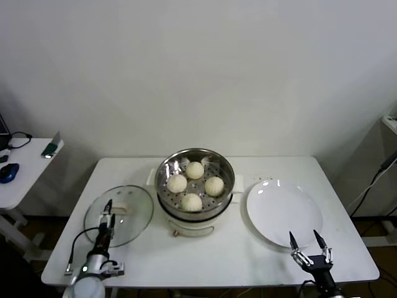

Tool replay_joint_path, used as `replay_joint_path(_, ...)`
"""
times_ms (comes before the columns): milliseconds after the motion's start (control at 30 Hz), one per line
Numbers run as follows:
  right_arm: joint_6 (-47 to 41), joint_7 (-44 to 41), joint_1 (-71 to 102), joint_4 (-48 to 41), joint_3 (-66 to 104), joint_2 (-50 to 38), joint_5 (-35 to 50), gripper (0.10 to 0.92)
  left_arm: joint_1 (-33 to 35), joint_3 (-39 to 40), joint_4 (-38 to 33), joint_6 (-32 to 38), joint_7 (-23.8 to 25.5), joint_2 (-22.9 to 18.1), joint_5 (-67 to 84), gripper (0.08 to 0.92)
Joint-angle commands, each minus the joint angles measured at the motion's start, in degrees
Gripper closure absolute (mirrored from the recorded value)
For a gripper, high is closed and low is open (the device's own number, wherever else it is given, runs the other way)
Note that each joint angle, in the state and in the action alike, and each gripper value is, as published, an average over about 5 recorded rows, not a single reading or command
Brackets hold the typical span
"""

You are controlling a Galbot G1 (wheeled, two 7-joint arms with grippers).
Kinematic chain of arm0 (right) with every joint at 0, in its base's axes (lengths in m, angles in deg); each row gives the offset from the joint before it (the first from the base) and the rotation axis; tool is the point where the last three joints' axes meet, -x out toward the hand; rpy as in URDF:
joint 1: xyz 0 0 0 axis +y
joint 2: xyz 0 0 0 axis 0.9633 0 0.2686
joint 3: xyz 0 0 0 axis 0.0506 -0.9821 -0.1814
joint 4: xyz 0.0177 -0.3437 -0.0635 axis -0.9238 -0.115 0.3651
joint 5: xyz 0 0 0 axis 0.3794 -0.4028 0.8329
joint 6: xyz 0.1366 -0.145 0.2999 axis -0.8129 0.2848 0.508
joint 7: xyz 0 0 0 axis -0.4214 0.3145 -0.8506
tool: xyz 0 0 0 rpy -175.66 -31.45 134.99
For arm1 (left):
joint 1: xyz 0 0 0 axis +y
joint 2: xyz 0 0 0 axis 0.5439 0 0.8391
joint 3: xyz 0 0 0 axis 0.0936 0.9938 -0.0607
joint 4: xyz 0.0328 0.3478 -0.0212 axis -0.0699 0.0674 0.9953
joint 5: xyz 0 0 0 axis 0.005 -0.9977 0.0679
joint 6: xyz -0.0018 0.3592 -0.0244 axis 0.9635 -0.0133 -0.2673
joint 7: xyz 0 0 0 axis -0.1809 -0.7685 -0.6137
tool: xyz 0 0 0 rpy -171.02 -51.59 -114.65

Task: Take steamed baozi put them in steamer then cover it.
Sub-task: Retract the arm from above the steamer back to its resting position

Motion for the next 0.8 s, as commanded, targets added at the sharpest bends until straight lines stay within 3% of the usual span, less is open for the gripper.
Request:
replay_joint_path(33,0.28,0.01,0.51,0.07,0.25,0.38,0.56,0.203,-6.04,0.61,6.97,-0.2,-0.84,1.05,-2.08,0.177)
replay_joint_path(567,0.81,-0.3,1.26,0.49,0.67,1.34,-0.37,0.203,-8.46,0.75,10.95,0.47,-2.55,2.38,-1.68,0.185)
replay_joint_path(800,1.19,-0.46,1.4,0.56,0.24,1.84,-1.18,0.203,-8.69,0.73,12.85,1.74,-3.06,2.19,-1.88,0.363)
